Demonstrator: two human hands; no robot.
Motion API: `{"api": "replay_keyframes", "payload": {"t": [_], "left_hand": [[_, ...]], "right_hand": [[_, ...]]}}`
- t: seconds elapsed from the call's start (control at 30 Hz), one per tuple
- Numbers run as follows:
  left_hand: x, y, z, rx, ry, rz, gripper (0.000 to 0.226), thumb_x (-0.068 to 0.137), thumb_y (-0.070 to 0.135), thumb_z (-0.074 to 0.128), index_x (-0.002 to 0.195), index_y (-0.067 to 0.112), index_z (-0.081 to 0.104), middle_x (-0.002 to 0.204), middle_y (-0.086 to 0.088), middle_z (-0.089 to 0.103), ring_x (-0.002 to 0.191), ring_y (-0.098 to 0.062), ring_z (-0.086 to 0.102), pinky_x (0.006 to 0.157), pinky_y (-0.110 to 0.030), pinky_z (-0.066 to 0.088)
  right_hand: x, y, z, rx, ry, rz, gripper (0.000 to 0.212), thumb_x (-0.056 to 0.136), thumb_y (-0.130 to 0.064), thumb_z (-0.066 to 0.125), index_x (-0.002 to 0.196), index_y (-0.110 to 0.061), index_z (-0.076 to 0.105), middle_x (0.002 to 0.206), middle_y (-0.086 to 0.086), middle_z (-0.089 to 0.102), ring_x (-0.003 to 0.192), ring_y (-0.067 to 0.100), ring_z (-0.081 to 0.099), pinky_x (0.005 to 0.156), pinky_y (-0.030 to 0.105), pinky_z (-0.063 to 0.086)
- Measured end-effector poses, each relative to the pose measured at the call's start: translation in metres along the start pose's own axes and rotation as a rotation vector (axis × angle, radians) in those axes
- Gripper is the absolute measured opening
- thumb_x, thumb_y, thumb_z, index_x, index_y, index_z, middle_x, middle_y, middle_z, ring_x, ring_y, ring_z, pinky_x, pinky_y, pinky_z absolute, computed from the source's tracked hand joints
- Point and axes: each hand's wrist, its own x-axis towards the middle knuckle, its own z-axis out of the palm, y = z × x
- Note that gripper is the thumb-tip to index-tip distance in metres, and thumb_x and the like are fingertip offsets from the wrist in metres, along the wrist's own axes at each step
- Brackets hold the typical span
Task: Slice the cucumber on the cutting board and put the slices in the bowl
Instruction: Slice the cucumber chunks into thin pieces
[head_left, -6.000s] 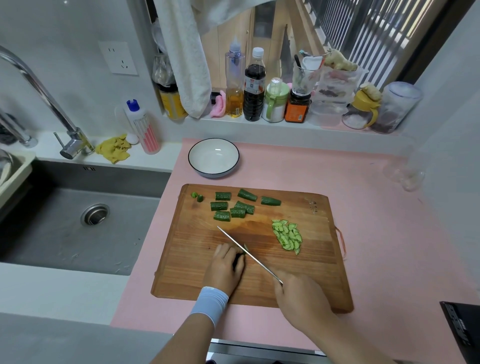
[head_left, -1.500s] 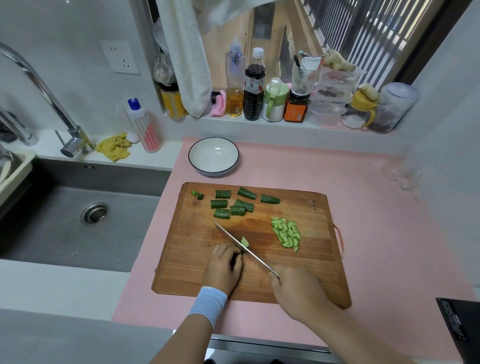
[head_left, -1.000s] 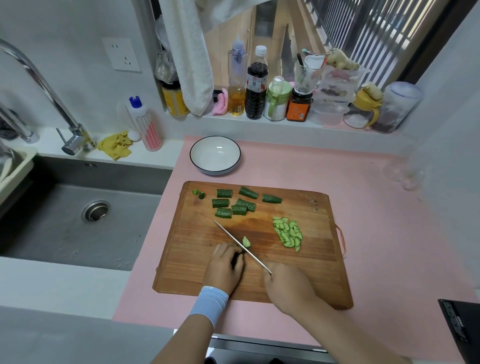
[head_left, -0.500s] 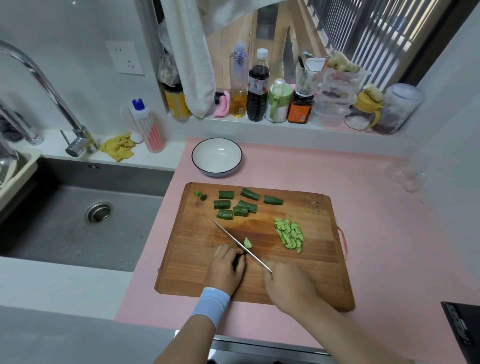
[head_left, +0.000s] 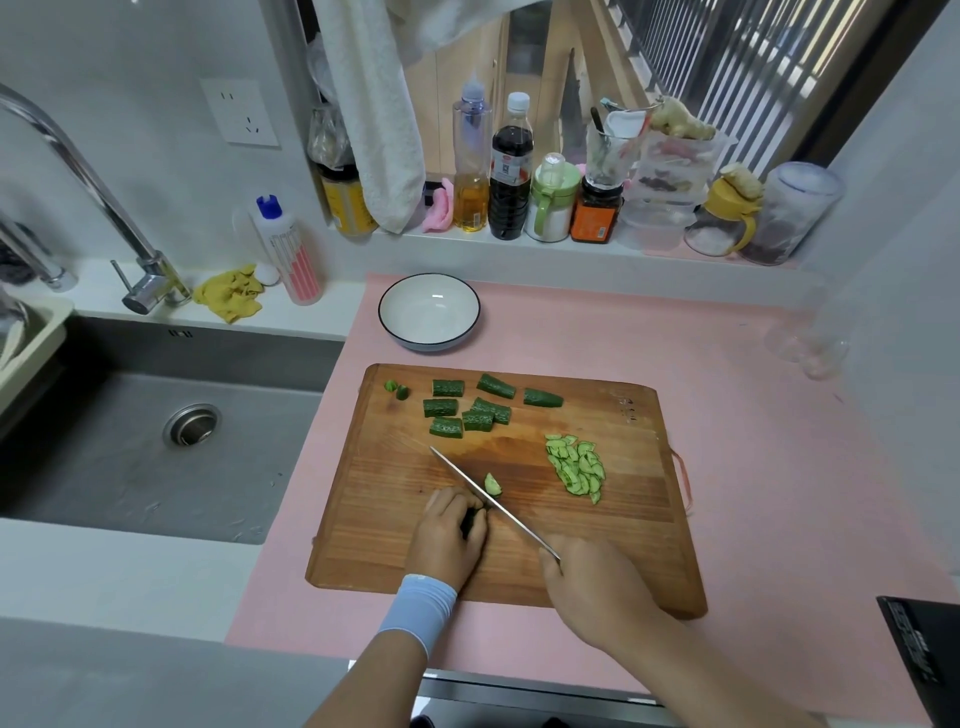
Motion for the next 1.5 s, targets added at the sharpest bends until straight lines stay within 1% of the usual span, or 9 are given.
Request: {"api": "replay_keyframes", "payload": {"t": [0.1,0.27,0.63,0.7,0.87,1.03,1.23,1.37,1.5], "left_hand": [[0.000,0.000,0.000,-0.006,-0.016,-0.024,0.014,0.075,0.002,0.074,0.080,0.011,0.065,0.084,0.002,0.060,0.082,-0.014,0.053,0.088,-0.005,0.032],[0.000,0.003,-0.003,-0.023,-0.012,-0.015,0.010,0.083,0.019,0.059,0.082,0.011,0.064,0.087,0.003,0.058,0.084,-0.013,0.051,0.090,-0.005,0.031],[-0.004,0.006,-0.003,-0.005,-0.011,-0.036,0.014,0.084,0.019,0.056,0.083,0.010,0.067,0.086,0.001,0.060,0.084,-0.015,0.052,0.099,-0.003,0.023],[-0.003,0.005,-0.003,-0.002,-0.006,-0.027,0.003,0.082,0.012,0.064,0.082,0.010,0.067,0.085,0.001,0.060,0.084,-0.015,0.052,0.100,-0.002,0.022],[-0.002,0.005,-0.002,0.014,-0.020,-0.036,0.016,0.073,-0.003,0.075,0.081,0.009,0.067,0.084,0.000,0.061,0.083,-0.014,0.052,0.100,-0.002,0.022],[-0.004,0.003,-0.002,-0.001,-0.005,-0.040,0.012,0.083,0.017,0.058,0.083,0.010,0.067,0.086,0.001,0.060,0.083,-0.017,0.055,0.098,-0.003,0.025],[-0.002,0.000,0.000,-0.013,-0.007,-0.036,0.018,0.072,-0.003,0.076,0.080,0.009,0.066,0.084,0.001,0.060,0.082,-0.015,0.052,0.093,-0.004,0.029],[-0.003,-0.001,0.001,-0.027,-0.001,-0.031,0.003,0.079,0.010,0.066,0.081,0.012,0.066,0.085,0.003,0.060,0.083,-0.016,0.054,0.085,-0.011,0.038],[-0.003,0.000,0.000,-0.034,0.003,-0.036,0.011,0.082,0.018,0.058,0.082,0.011,0.066,0.086,0.003,0.060,0.083,-0.015,0.054,0.087,-0.009,0.036]], "right_hand": [[0.007,-0.001,0.002,0.025,-0.029,0.037,0.036,0.100,-0.031,0.042,0.064,-0.030,0.039,0.062,-0.008,0.050,0.061,0.015,0.048,0.053,0.029,0.034],[0.022,-0.015,0.004,0.022,-0.038,0.056,0.029,0.099,-0.029,0.043,0.071,-0.024,0.045,0.069,-0.005,0.056,0.069,0.021,0.053,0.059,0.031,0.036],[0.024,-0.017,0.005,0.007,-0.011,0.042,0.023,0.100,-0.032,0.043,0.104,-0.029,0.065,0.091,0.001,0.071,0.088,0.027,0.064,0.066,0.029,0.040],[0.021,-0.018,0.003,-0.001,-0.003,0.028,0.022,0.100,-0.032,0.042,0.102,-0.029,0.064,0.088,-0.001,0.069,0.085,0.027,0.063,0.065,0.030,0.039],[0.009,-0.009,0.001,-0.014,0.008,0.002,0.034,0.100,-0.032,0.041,0.066,-0.031,0.038,0.069,-0.007,0.053,0.069,0.020,0.054,0.055,0.032,0.033],[0.002,0.003,0.000,-0.025,0.006,-0.001,0.034,0.102,-0.034,0.042,0.068,-0.030,0.043,0.067,-0.008,0.054,0.061,0.011,0.052,0.054,0.028,0.038],[-0.004,0.007,0.002,-0.017,0.021,-0.002,0.038,0.102,-0.035,0.042,0.065,-0.031,0.041,0.064,-0.008,0.052,0.058,0.011,0.048,0.049,0.023,0.031],[0.000,0.005,0.003,-0.002,-0.006,0.008,0.038,0.102,-0.034,0.042,0.064,-0.031,0.039,0.061,-0.008,0.049,0.057,0.011,0.046,0.051,0.026,0.032],[0.012,-0.005,0.004,0.013,-0.040,0.028,0.035,0.101,-0.030,0.042,0.066,-0.026,0.042,0.064,-0.006,0.053,0.060,0.014,0.050,0.051,0.029,0.033]]}}
